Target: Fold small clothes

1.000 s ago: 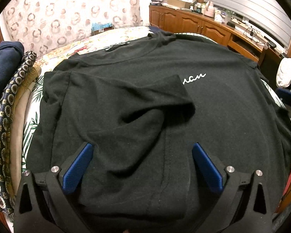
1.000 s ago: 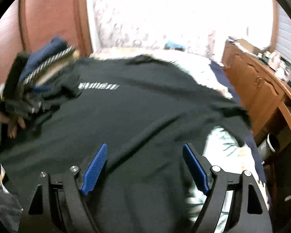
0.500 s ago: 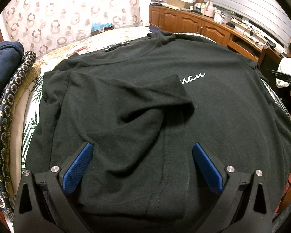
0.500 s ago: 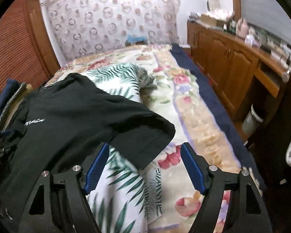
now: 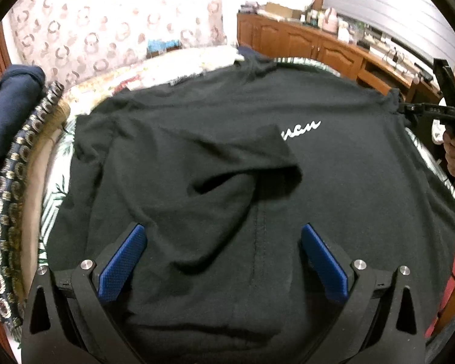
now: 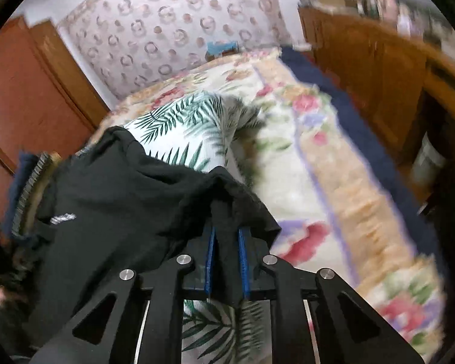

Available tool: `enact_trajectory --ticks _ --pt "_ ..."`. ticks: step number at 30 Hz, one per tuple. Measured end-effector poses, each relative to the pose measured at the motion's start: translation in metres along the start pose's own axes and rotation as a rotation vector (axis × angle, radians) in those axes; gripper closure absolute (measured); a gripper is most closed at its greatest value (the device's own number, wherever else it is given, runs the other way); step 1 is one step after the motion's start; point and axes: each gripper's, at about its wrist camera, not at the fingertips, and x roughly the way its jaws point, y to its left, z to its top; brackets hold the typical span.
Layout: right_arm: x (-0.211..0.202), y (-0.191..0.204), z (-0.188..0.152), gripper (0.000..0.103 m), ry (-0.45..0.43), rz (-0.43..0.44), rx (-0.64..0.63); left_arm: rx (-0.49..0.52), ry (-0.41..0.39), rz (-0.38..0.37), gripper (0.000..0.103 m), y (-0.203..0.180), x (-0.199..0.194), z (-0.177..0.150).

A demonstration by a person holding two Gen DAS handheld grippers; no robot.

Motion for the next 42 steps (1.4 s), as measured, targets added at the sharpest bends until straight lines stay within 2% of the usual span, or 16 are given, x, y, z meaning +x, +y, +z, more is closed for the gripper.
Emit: enact_trajectory --ticks 5,7,9,12,18,20,22,26,33,38,42 --pt "-0.03 0.057 0.013 0.092 -0.151 -0.112 -0.221 -0.027 -0.086 -0.014 0.0 -0.001 -0.024 0.003" --pt "-0.04 0.085 0.015 0.092 -0.215 -0.119 -0.315 -0.037 -0.096 -0.017 0.0 -0.001 -0.029 0.003" --pt "-0.047 0.108 0.014 0.092 -0.251 -0.066 -0.374 -0.046 -0.106 -0.013 0.0 -0.001 -0.034 0.003" --pt "-0.047 0.135 0.0 0.092 -0.225 0.043 -0.442 -0.056 -0.119 -0.024 0.0 -0.001 -0.039 0.001" --pt "-0.024 0.156 -0.06 0.092 -0.044 0.08 -0.561 -0.073 -0.155 -0.037 0.0 -0.003 -0.053 -0.005" --pt "-0.024 0.155 -0.077 0.087 -0.002 0.075 -0.566 -0.076 -0.167 -0.06 0.0 -0.006 -0.057 -0.006" --pt "-0.024 0.155 -0.083 0.087 0.019 0.068 -0.545 -0.077 -0.181 -0.083 0.0 -0.009 -0.061 -0.006" --pt "-0.038 0.145 -0.078 0.071 0.026 0.075 -0.473 -0.079 -0.196 -0.105 0.0 -0.018 -0.065 -0.007" --pt "-0.087 0.125 -0.081 0.069 -0.054 0.056 -0.38 -0.061 -0.192 -0.114 0.0 -0.029 -0.062 -0.012" --pt "-0.082 0.113 -0.069 0.069 -0.053 0.037 -0.274 -0.05 -0.184 -0.117 0.0 -0.034 -0.06 -0.014" --pt "-0.06 0.123 -0.066 0.069 0.011 0.067 -0.24 -0.041 -0.173 -0.115 0.0 -0.036 -0.058 -0.016"
